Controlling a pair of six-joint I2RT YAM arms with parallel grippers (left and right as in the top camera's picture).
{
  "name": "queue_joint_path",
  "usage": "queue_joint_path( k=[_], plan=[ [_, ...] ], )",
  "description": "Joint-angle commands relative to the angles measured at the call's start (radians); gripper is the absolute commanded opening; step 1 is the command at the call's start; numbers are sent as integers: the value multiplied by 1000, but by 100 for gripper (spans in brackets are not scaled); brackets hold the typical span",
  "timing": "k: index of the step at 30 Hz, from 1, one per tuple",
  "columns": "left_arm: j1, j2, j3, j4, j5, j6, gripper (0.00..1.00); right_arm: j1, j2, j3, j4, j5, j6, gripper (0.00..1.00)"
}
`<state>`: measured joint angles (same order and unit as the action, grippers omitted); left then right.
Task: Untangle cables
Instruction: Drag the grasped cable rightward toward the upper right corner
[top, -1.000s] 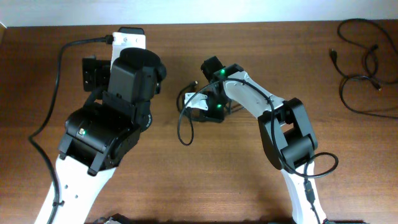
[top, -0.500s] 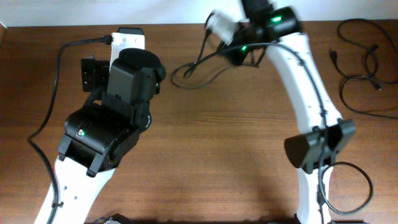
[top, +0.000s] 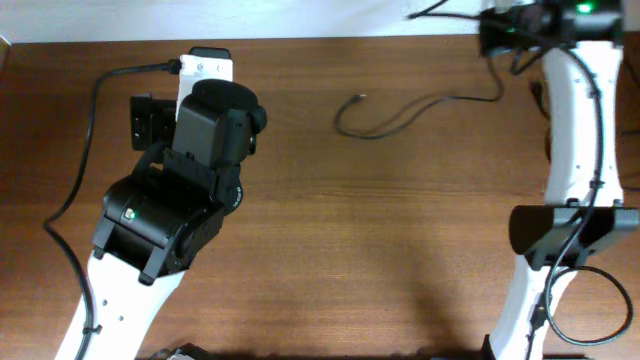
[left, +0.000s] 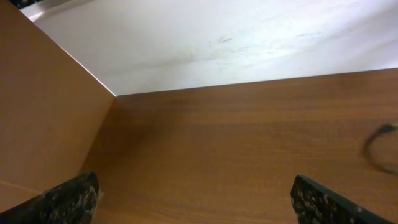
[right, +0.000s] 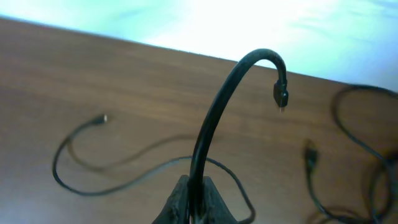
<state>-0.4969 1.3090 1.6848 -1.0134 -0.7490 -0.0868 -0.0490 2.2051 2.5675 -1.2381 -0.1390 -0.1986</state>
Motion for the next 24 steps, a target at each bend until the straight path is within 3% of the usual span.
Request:
queue_joint_path(
  k=[1,7,13,24],
  plan=[
    [1,-20,8,-2,-14,12,99,-11,6,6,43,-2,47,4],
    [1,-20,8,-2,-14,12,99,-9,60,1,101,18,51,4],
    [1,-20,8,-3,-16,13,99,-35,161,-1,167,307,51,4],
    [1,-20,8,-3,-18,13,99,-240,55,82,175,309,137,4]
  ],
)
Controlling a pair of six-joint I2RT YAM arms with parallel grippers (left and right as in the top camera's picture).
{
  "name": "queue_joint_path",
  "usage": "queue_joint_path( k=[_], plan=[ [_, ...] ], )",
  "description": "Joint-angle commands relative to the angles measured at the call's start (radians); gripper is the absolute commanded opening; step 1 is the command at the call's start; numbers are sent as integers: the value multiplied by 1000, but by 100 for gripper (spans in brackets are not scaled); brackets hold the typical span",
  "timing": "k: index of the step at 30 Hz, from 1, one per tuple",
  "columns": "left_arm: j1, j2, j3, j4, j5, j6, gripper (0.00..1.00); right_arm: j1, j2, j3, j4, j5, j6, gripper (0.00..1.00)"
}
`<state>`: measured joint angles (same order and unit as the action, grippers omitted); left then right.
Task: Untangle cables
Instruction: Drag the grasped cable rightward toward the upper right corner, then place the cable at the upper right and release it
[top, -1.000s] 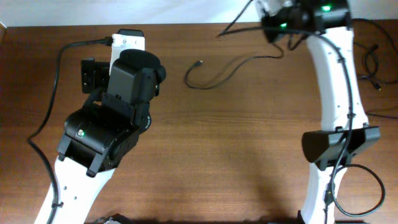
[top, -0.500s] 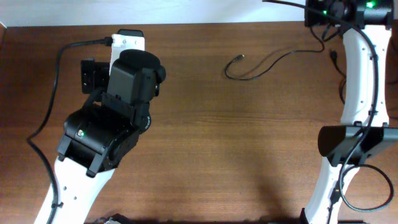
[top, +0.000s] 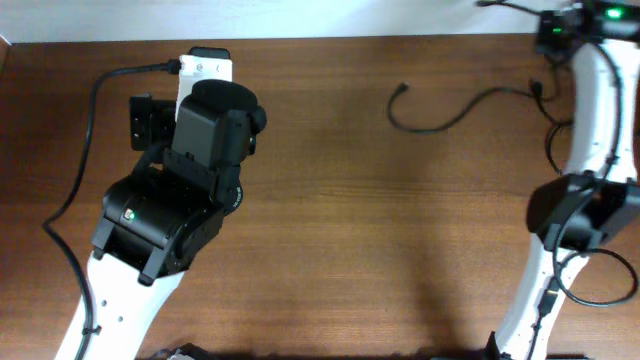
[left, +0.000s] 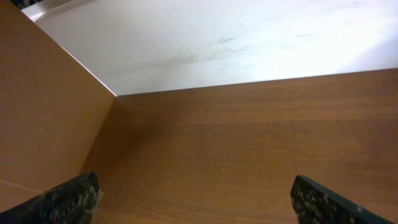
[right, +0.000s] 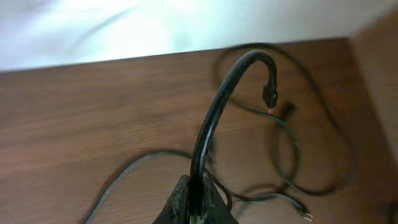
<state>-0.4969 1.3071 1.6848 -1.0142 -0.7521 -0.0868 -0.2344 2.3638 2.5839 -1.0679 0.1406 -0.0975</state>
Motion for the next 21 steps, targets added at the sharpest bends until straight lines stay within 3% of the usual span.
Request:
queue_joint_path(
  k=[1,7,11,21],
  plan=[
    [1,-18,8,-5,-15,13,99,-69,-114,74,6,30,36,4],
    [1,-18,8,-5,-15,13,99,-136,-166,102,6,13,58,4],
    [1,-18,8,-5,-14,12,99,-129,-162,97,-18,-128,63,4],
    [1,-18,8,-22,-11,12,99,48,-28,83,-89,-182,84,4]
  ],
)
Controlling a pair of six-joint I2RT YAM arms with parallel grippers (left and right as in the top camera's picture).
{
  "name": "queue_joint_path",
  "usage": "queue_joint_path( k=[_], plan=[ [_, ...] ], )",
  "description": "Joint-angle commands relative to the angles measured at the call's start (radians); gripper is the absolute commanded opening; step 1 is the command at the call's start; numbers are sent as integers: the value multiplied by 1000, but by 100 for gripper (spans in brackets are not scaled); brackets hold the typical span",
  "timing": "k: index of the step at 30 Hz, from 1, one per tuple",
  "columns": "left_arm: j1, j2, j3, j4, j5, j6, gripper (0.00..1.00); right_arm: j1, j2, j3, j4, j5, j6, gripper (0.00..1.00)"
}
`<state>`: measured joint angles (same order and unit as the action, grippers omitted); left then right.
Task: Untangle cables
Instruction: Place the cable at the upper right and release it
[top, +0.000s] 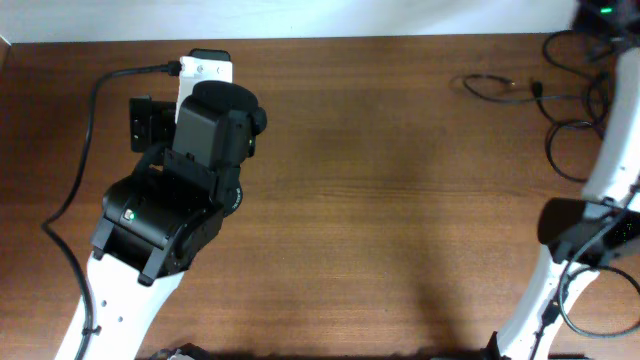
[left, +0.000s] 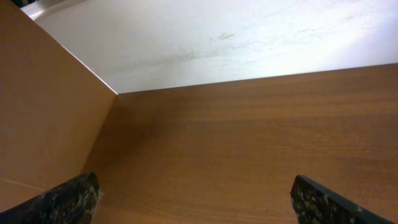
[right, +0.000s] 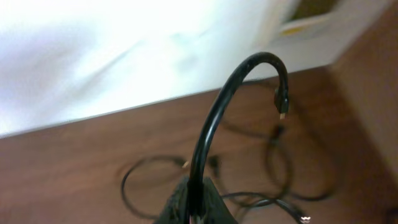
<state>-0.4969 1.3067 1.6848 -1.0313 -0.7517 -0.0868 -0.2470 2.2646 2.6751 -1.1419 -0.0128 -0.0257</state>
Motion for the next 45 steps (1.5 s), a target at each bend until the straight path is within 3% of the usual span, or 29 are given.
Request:
queue_joint_path(
  k=[1,11,19,27,28,29,30,35,45],
  plan=[
    [1,-18,8,-7,-12,12,99,74,84,-8,-18,-29,13,4],
    [1,-18,8,-31,-3,12,99,188,285,-9,-30,9,13,4],
    [3,-18,8,-47,4,11,99,184,446,-9,-19,16,12,4],
    [3,-18,8,-45,15,11,99,159,467,-8,32,62,12,4],
    [3,-18,8,-43,15,11,99,155,467,-8,29,61,13,13],
    [3,-18,8,-43,15,11,99,155,467,-8,21,53,12,95],
    [3,-18,8,-43,15,11,99,155,463,-8,13,50,12,99],
    [3,-18,8,-43,23,12,99,155,400,7,-23,50,7,99],
    [3,-18,8,-43,23,12,99,155,74,246,-232,51,8,99]
  ],
)
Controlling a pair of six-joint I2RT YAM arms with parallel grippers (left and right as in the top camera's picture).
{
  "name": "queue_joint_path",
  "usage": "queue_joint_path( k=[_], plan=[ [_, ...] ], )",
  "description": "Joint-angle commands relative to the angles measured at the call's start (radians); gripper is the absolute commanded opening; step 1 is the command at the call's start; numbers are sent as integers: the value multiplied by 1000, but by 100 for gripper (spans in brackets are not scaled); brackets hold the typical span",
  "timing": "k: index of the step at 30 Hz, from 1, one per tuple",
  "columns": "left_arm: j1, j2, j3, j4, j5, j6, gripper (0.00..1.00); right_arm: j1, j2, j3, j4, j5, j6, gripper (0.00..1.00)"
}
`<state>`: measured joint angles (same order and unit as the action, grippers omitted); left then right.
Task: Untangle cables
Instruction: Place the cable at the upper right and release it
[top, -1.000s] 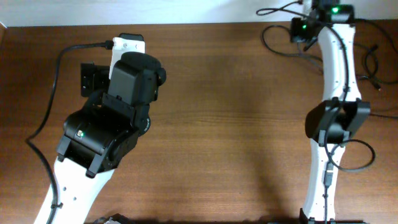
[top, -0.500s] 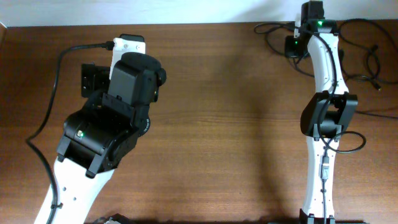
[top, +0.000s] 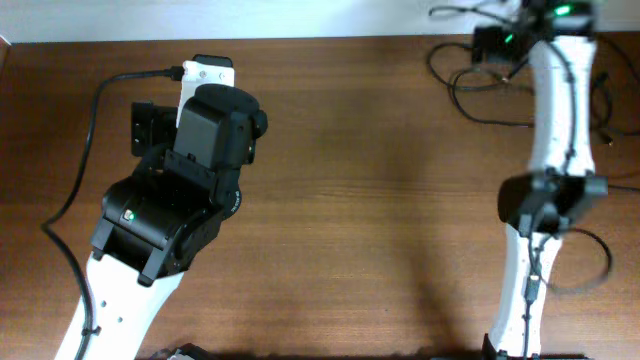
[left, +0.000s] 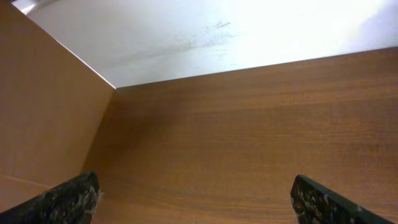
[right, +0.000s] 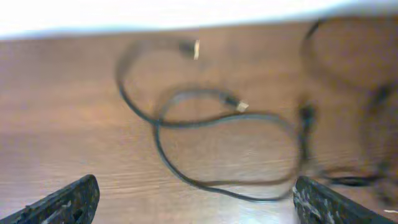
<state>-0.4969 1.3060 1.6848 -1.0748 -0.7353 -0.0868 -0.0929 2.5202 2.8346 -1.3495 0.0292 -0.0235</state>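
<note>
Thin black cables (top: 468, 92) lie in loose loops at the table's back right. In the right wrist view one thin cable (right: 205, 121) curls on the wood with two plug ends showing, and thicker blurred cables (right: 339, 62) lie to its right. My right gripper (right: 196, 202) hangs open above these loops, nothing between its fingers (right: 68, 200). It also shows from overhead as the right gripper (top: 497, 45) near the back edge. My left gripper (left: 196, 202) is open over bare wood at the back left, no cable near it.
More black cable (top: 603, 100) lies along the far right edge. The left arm's own black lead (top: 92, 130) runs down the left side. A brown side wall (left: 43, 124) rises at the left, a white wall behind the wooden table (top: 380, 220).
My right gripper was shut on a thick black cable, its plug end arching up, at the far right corner. Now it is open, empty, and further left. The left arm has not moved.
My right gripper was shut on a thick black cable at the back right, a thin cable lying mid-table. It was then further right, then in the far corner, the thin cable nearer each time. Now the cable is let go and all lie back right.
</note>
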Motion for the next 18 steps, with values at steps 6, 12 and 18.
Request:
queue_joint_path(
  k=[6,12,18],
  plan=[
    [3,-17,8,0,7,12,99,1,-372,97,-140,8,-40,99],
    [3,-17,8,0,7,12,99,1,-513,97,-285,13,-97,99],
    [3,-17,8,-1,7,12,99,-50,-509,90,-302,261,226,99]
  ],
)
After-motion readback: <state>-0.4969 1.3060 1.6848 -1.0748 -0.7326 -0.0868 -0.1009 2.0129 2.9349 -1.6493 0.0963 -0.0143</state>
